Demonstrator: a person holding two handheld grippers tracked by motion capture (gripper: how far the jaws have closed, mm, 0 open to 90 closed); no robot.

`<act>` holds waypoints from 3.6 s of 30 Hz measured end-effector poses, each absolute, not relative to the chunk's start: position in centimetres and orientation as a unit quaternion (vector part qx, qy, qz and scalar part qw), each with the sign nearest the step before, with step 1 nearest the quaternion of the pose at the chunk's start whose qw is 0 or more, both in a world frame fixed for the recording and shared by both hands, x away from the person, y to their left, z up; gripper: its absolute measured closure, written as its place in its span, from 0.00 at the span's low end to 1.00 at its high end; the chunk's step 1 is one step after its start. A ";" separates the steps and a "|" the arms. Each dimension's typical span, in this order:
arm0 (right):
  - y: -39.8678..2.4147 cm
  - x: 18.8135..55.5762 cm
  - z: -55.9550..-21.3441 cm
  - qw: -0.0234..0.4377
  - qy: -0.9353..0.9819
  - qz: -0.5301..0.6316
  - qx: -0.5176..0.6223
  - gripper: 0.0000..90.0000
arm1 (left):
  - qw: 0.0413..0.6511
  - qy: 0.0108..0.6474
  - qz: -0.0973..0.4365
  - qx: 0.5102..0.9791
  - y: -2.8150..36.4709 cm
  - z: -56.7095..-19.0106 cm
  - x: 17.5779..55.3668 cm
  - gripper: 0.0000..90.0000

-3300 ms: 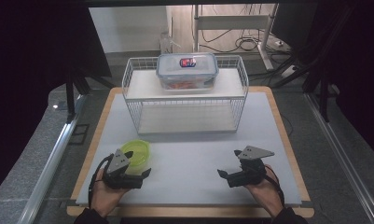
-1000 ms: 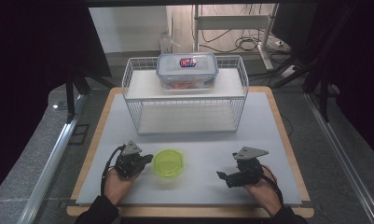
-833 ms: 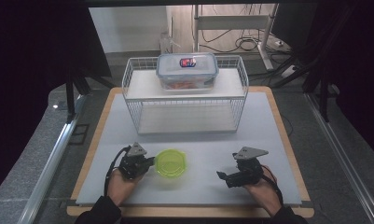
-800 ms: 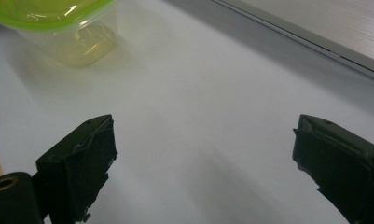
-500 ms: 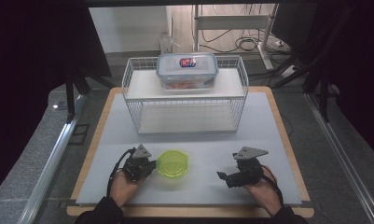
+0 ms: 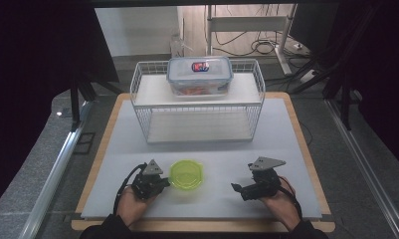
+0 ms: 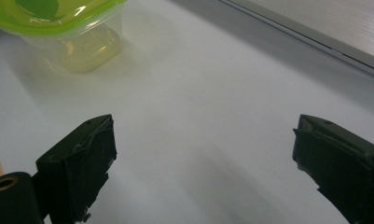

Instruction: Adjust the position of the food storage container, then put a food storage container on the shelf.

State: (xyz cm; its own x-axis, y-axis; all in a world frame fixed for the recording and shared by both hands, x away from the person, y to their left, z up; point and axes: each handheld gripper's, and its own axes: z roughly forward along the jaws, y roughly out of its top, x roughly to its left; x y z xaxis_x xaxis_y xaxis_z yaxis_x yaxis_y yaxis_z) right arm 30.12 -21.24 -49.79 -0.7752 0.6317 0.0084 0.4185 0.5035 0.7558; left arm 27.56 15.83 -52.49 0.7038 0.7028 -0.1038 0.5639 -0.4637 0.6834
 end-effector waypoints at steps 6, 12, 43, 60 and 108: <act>-21.2 30.1 -49.9 0.134 0.857 0.391 0.307 0.07 | 0.362 0.355 0.093 0.857 14.6 -52.4 27.7 1.00; -21.1 30.2 -50.0 0.133 0.858 0.391 0.307 0.07 | 0.364 0.336 0.086 0.864 12.9 -52.4 27.5 1.00; -21.1 30.1 -50.1 0.120 0.859 0.394 0.304 0.04 | 0.392 0.342 0.152 0.840 16.7 -51.1 24.0 0.12; -21.1 30.2 -49.9 0.116 0.855 0.403 0.305 0.04 | 0.414 0.345 0.180 0.823 18.2 -51.3 22.7 0.00; -14.7 36.0 -49.8 -0.131 0.815 0.427 0.371 0.89 | 0.420 0.359 0.166 0.817 19.4 -51.6 22.4 0.01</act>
